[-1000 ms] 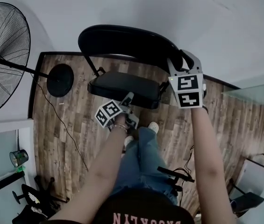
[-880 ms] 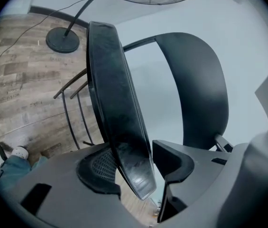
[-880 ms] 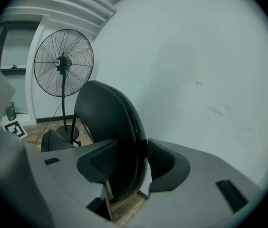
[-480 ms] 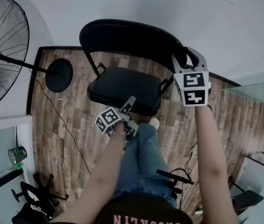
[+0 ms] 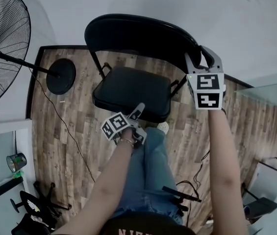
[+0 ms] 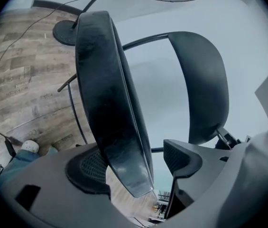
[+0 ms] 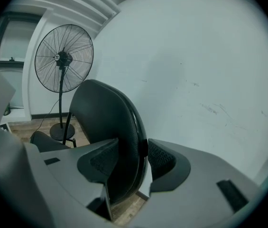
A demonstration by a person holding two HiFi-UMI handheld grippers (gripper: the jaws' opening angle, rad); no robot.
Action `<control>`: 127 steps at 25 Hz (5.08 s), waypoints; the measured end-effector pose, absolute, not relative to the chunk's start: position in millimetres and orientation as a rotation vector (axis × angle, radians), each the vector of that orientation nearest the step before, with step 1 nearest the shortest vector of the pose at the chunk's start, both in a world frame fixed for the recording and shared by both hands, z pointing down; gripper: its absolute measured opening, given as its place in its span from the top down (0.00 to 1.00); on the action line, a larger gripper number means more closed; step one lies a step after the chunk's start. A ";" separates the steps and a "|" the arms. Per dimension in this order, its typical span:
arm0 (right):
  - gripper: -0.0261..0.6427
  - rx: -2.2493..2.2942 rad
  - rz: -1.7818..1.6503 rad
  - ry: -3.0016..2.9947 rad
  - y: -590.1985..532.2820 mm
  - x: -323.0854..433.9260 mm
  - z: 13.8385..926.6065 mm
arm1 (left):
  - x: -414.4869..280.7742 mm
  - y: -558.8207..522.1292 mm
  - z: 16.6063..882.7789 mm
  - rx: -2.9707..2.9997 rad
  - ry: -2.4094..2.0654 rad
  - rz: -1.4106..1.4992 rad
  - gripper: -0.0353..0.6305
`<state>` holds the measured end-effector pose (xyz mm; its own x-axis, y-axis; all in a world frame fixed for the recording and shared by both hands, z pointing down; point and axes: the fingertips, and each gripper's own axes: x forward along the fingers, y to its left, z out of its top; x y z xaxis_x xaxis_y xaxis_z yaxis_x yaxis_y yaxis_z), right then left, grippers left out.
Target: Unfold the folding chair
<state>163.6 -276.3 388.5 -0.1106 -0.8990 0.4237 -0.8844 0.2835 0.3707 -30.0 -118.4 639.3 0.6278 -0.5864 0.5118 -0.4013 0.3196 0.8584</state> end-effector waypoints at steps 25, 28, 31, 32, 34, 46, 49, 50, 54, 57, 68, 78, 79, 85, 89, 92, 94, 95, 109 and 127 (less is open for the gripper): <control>0.69 1.628 -0.171 -1.961 -236.2 150.7 400.9 | -49.3 -70.4 679.5 1.268 -1.013 -0.163 0.49; 0.69 1.611 -0.189 -1.981 -235.1 149.4 404.6 | -52.6 -64.3 688.3 1.262 -1.028 -0.161 0.49; 0.69 1.611 -0.191 -1.983 -236.0 149.3 409.4 | -55.9 -56.3 697.8 1.267 -1.038 -0.153 0.49; 0.69 1.613 -0.197 -1.984 -237.1 149.4 410.8 | -57.1 -54.5 700.9 1.274 -1.045 -0.147 0.49; 0.69 1.617 -0.216 -1.988 -241.1 150.2 413.6 | -58.6 -52.7 706.4 1.287 -1.053 -0.146 0.49; 0.69 1.651 -0.259 -1.993 -269.7 161.0 437.2 | -64.7 -36.7 745.5 1.256 -1.049 -0.153 0.47; 0.69 1.668 -0.268 -1.994 -276.8 163.9 445.5 | -68.1 -31.1 757.8 1.234 -1.055 -0.146 0.47; 0.69 1.670 -0.271 -1.994 -279.5 164.9 447.8 | -68.8 -30.0 761.9 1.226 -1.056 -0.145 0.47; 0.70 1.675 -0.282 -1.989 -289.6 168.0 458.8 | -71.9 -25.0 779.8 1.200 -1.059 -0.140 0.47; 0.70 1.680 -0.290 -1.972 -297.7 171.4 467.3 | -71.9 -21.5 791.4 1.184 -1.054 -0.137 0.46; 0.71 1.651 -0.303 -1.890 -330.0 177.9 496.4 | -72.8 -19.8 812.1 1.161 -1.041 -0.130 0.45; 0.71 1.618 -0.259 -1.843 -358.4 187.4 523.4 | -75.9 -15.9 831.6 1.131 -1.020 -0.121 0.45; 0.71 1.615 -0.252 -1.838 -359.6 188.3 526.5 | -76.6 -14.3 833.2 1.128 -1.017 -0.117 0.45; 0.71 1.585 -0.206 -1.793 -378.3 193.1 542.4 | -75.4 -15.7 842.9 1.122 -1.006 -0.119 0.45; 0.71 1.609 -0.230 -1.785 -379.6 196.6 543.5 | -74.3 -17.4 843.0 1.137 -1.003 -0.114 0.45; 0.71 1.625 -0.266 -1.774 -377.1 194.1 543.3 | -76.4 -14.7 845.2 1.122 -1.002 -0.097 0.44; 0.71 1.642 -0.292 -1.761 -374.6 192.7 543.0 | -77.1 -12.8 847.3 1.107 -1.000 -0.077 0.44; 0.71 1.652 -0.302 -1.753 -372.5 192.3 543.0 | -77.5 -11.1 848.7 1.098 -0.999 -0.063 0.44; 0.71 1.720 -0.349 -1.640 -319.0 170.2 537.6 | -81.0 34.9 883.9 0.969 -1.070 0.116 0.36; 0.71 1.732 -0.426 -1.646 -264.8 153.8 538.4 | -80.5 66.7 916.4 0.933 -1.084 0.275 0.36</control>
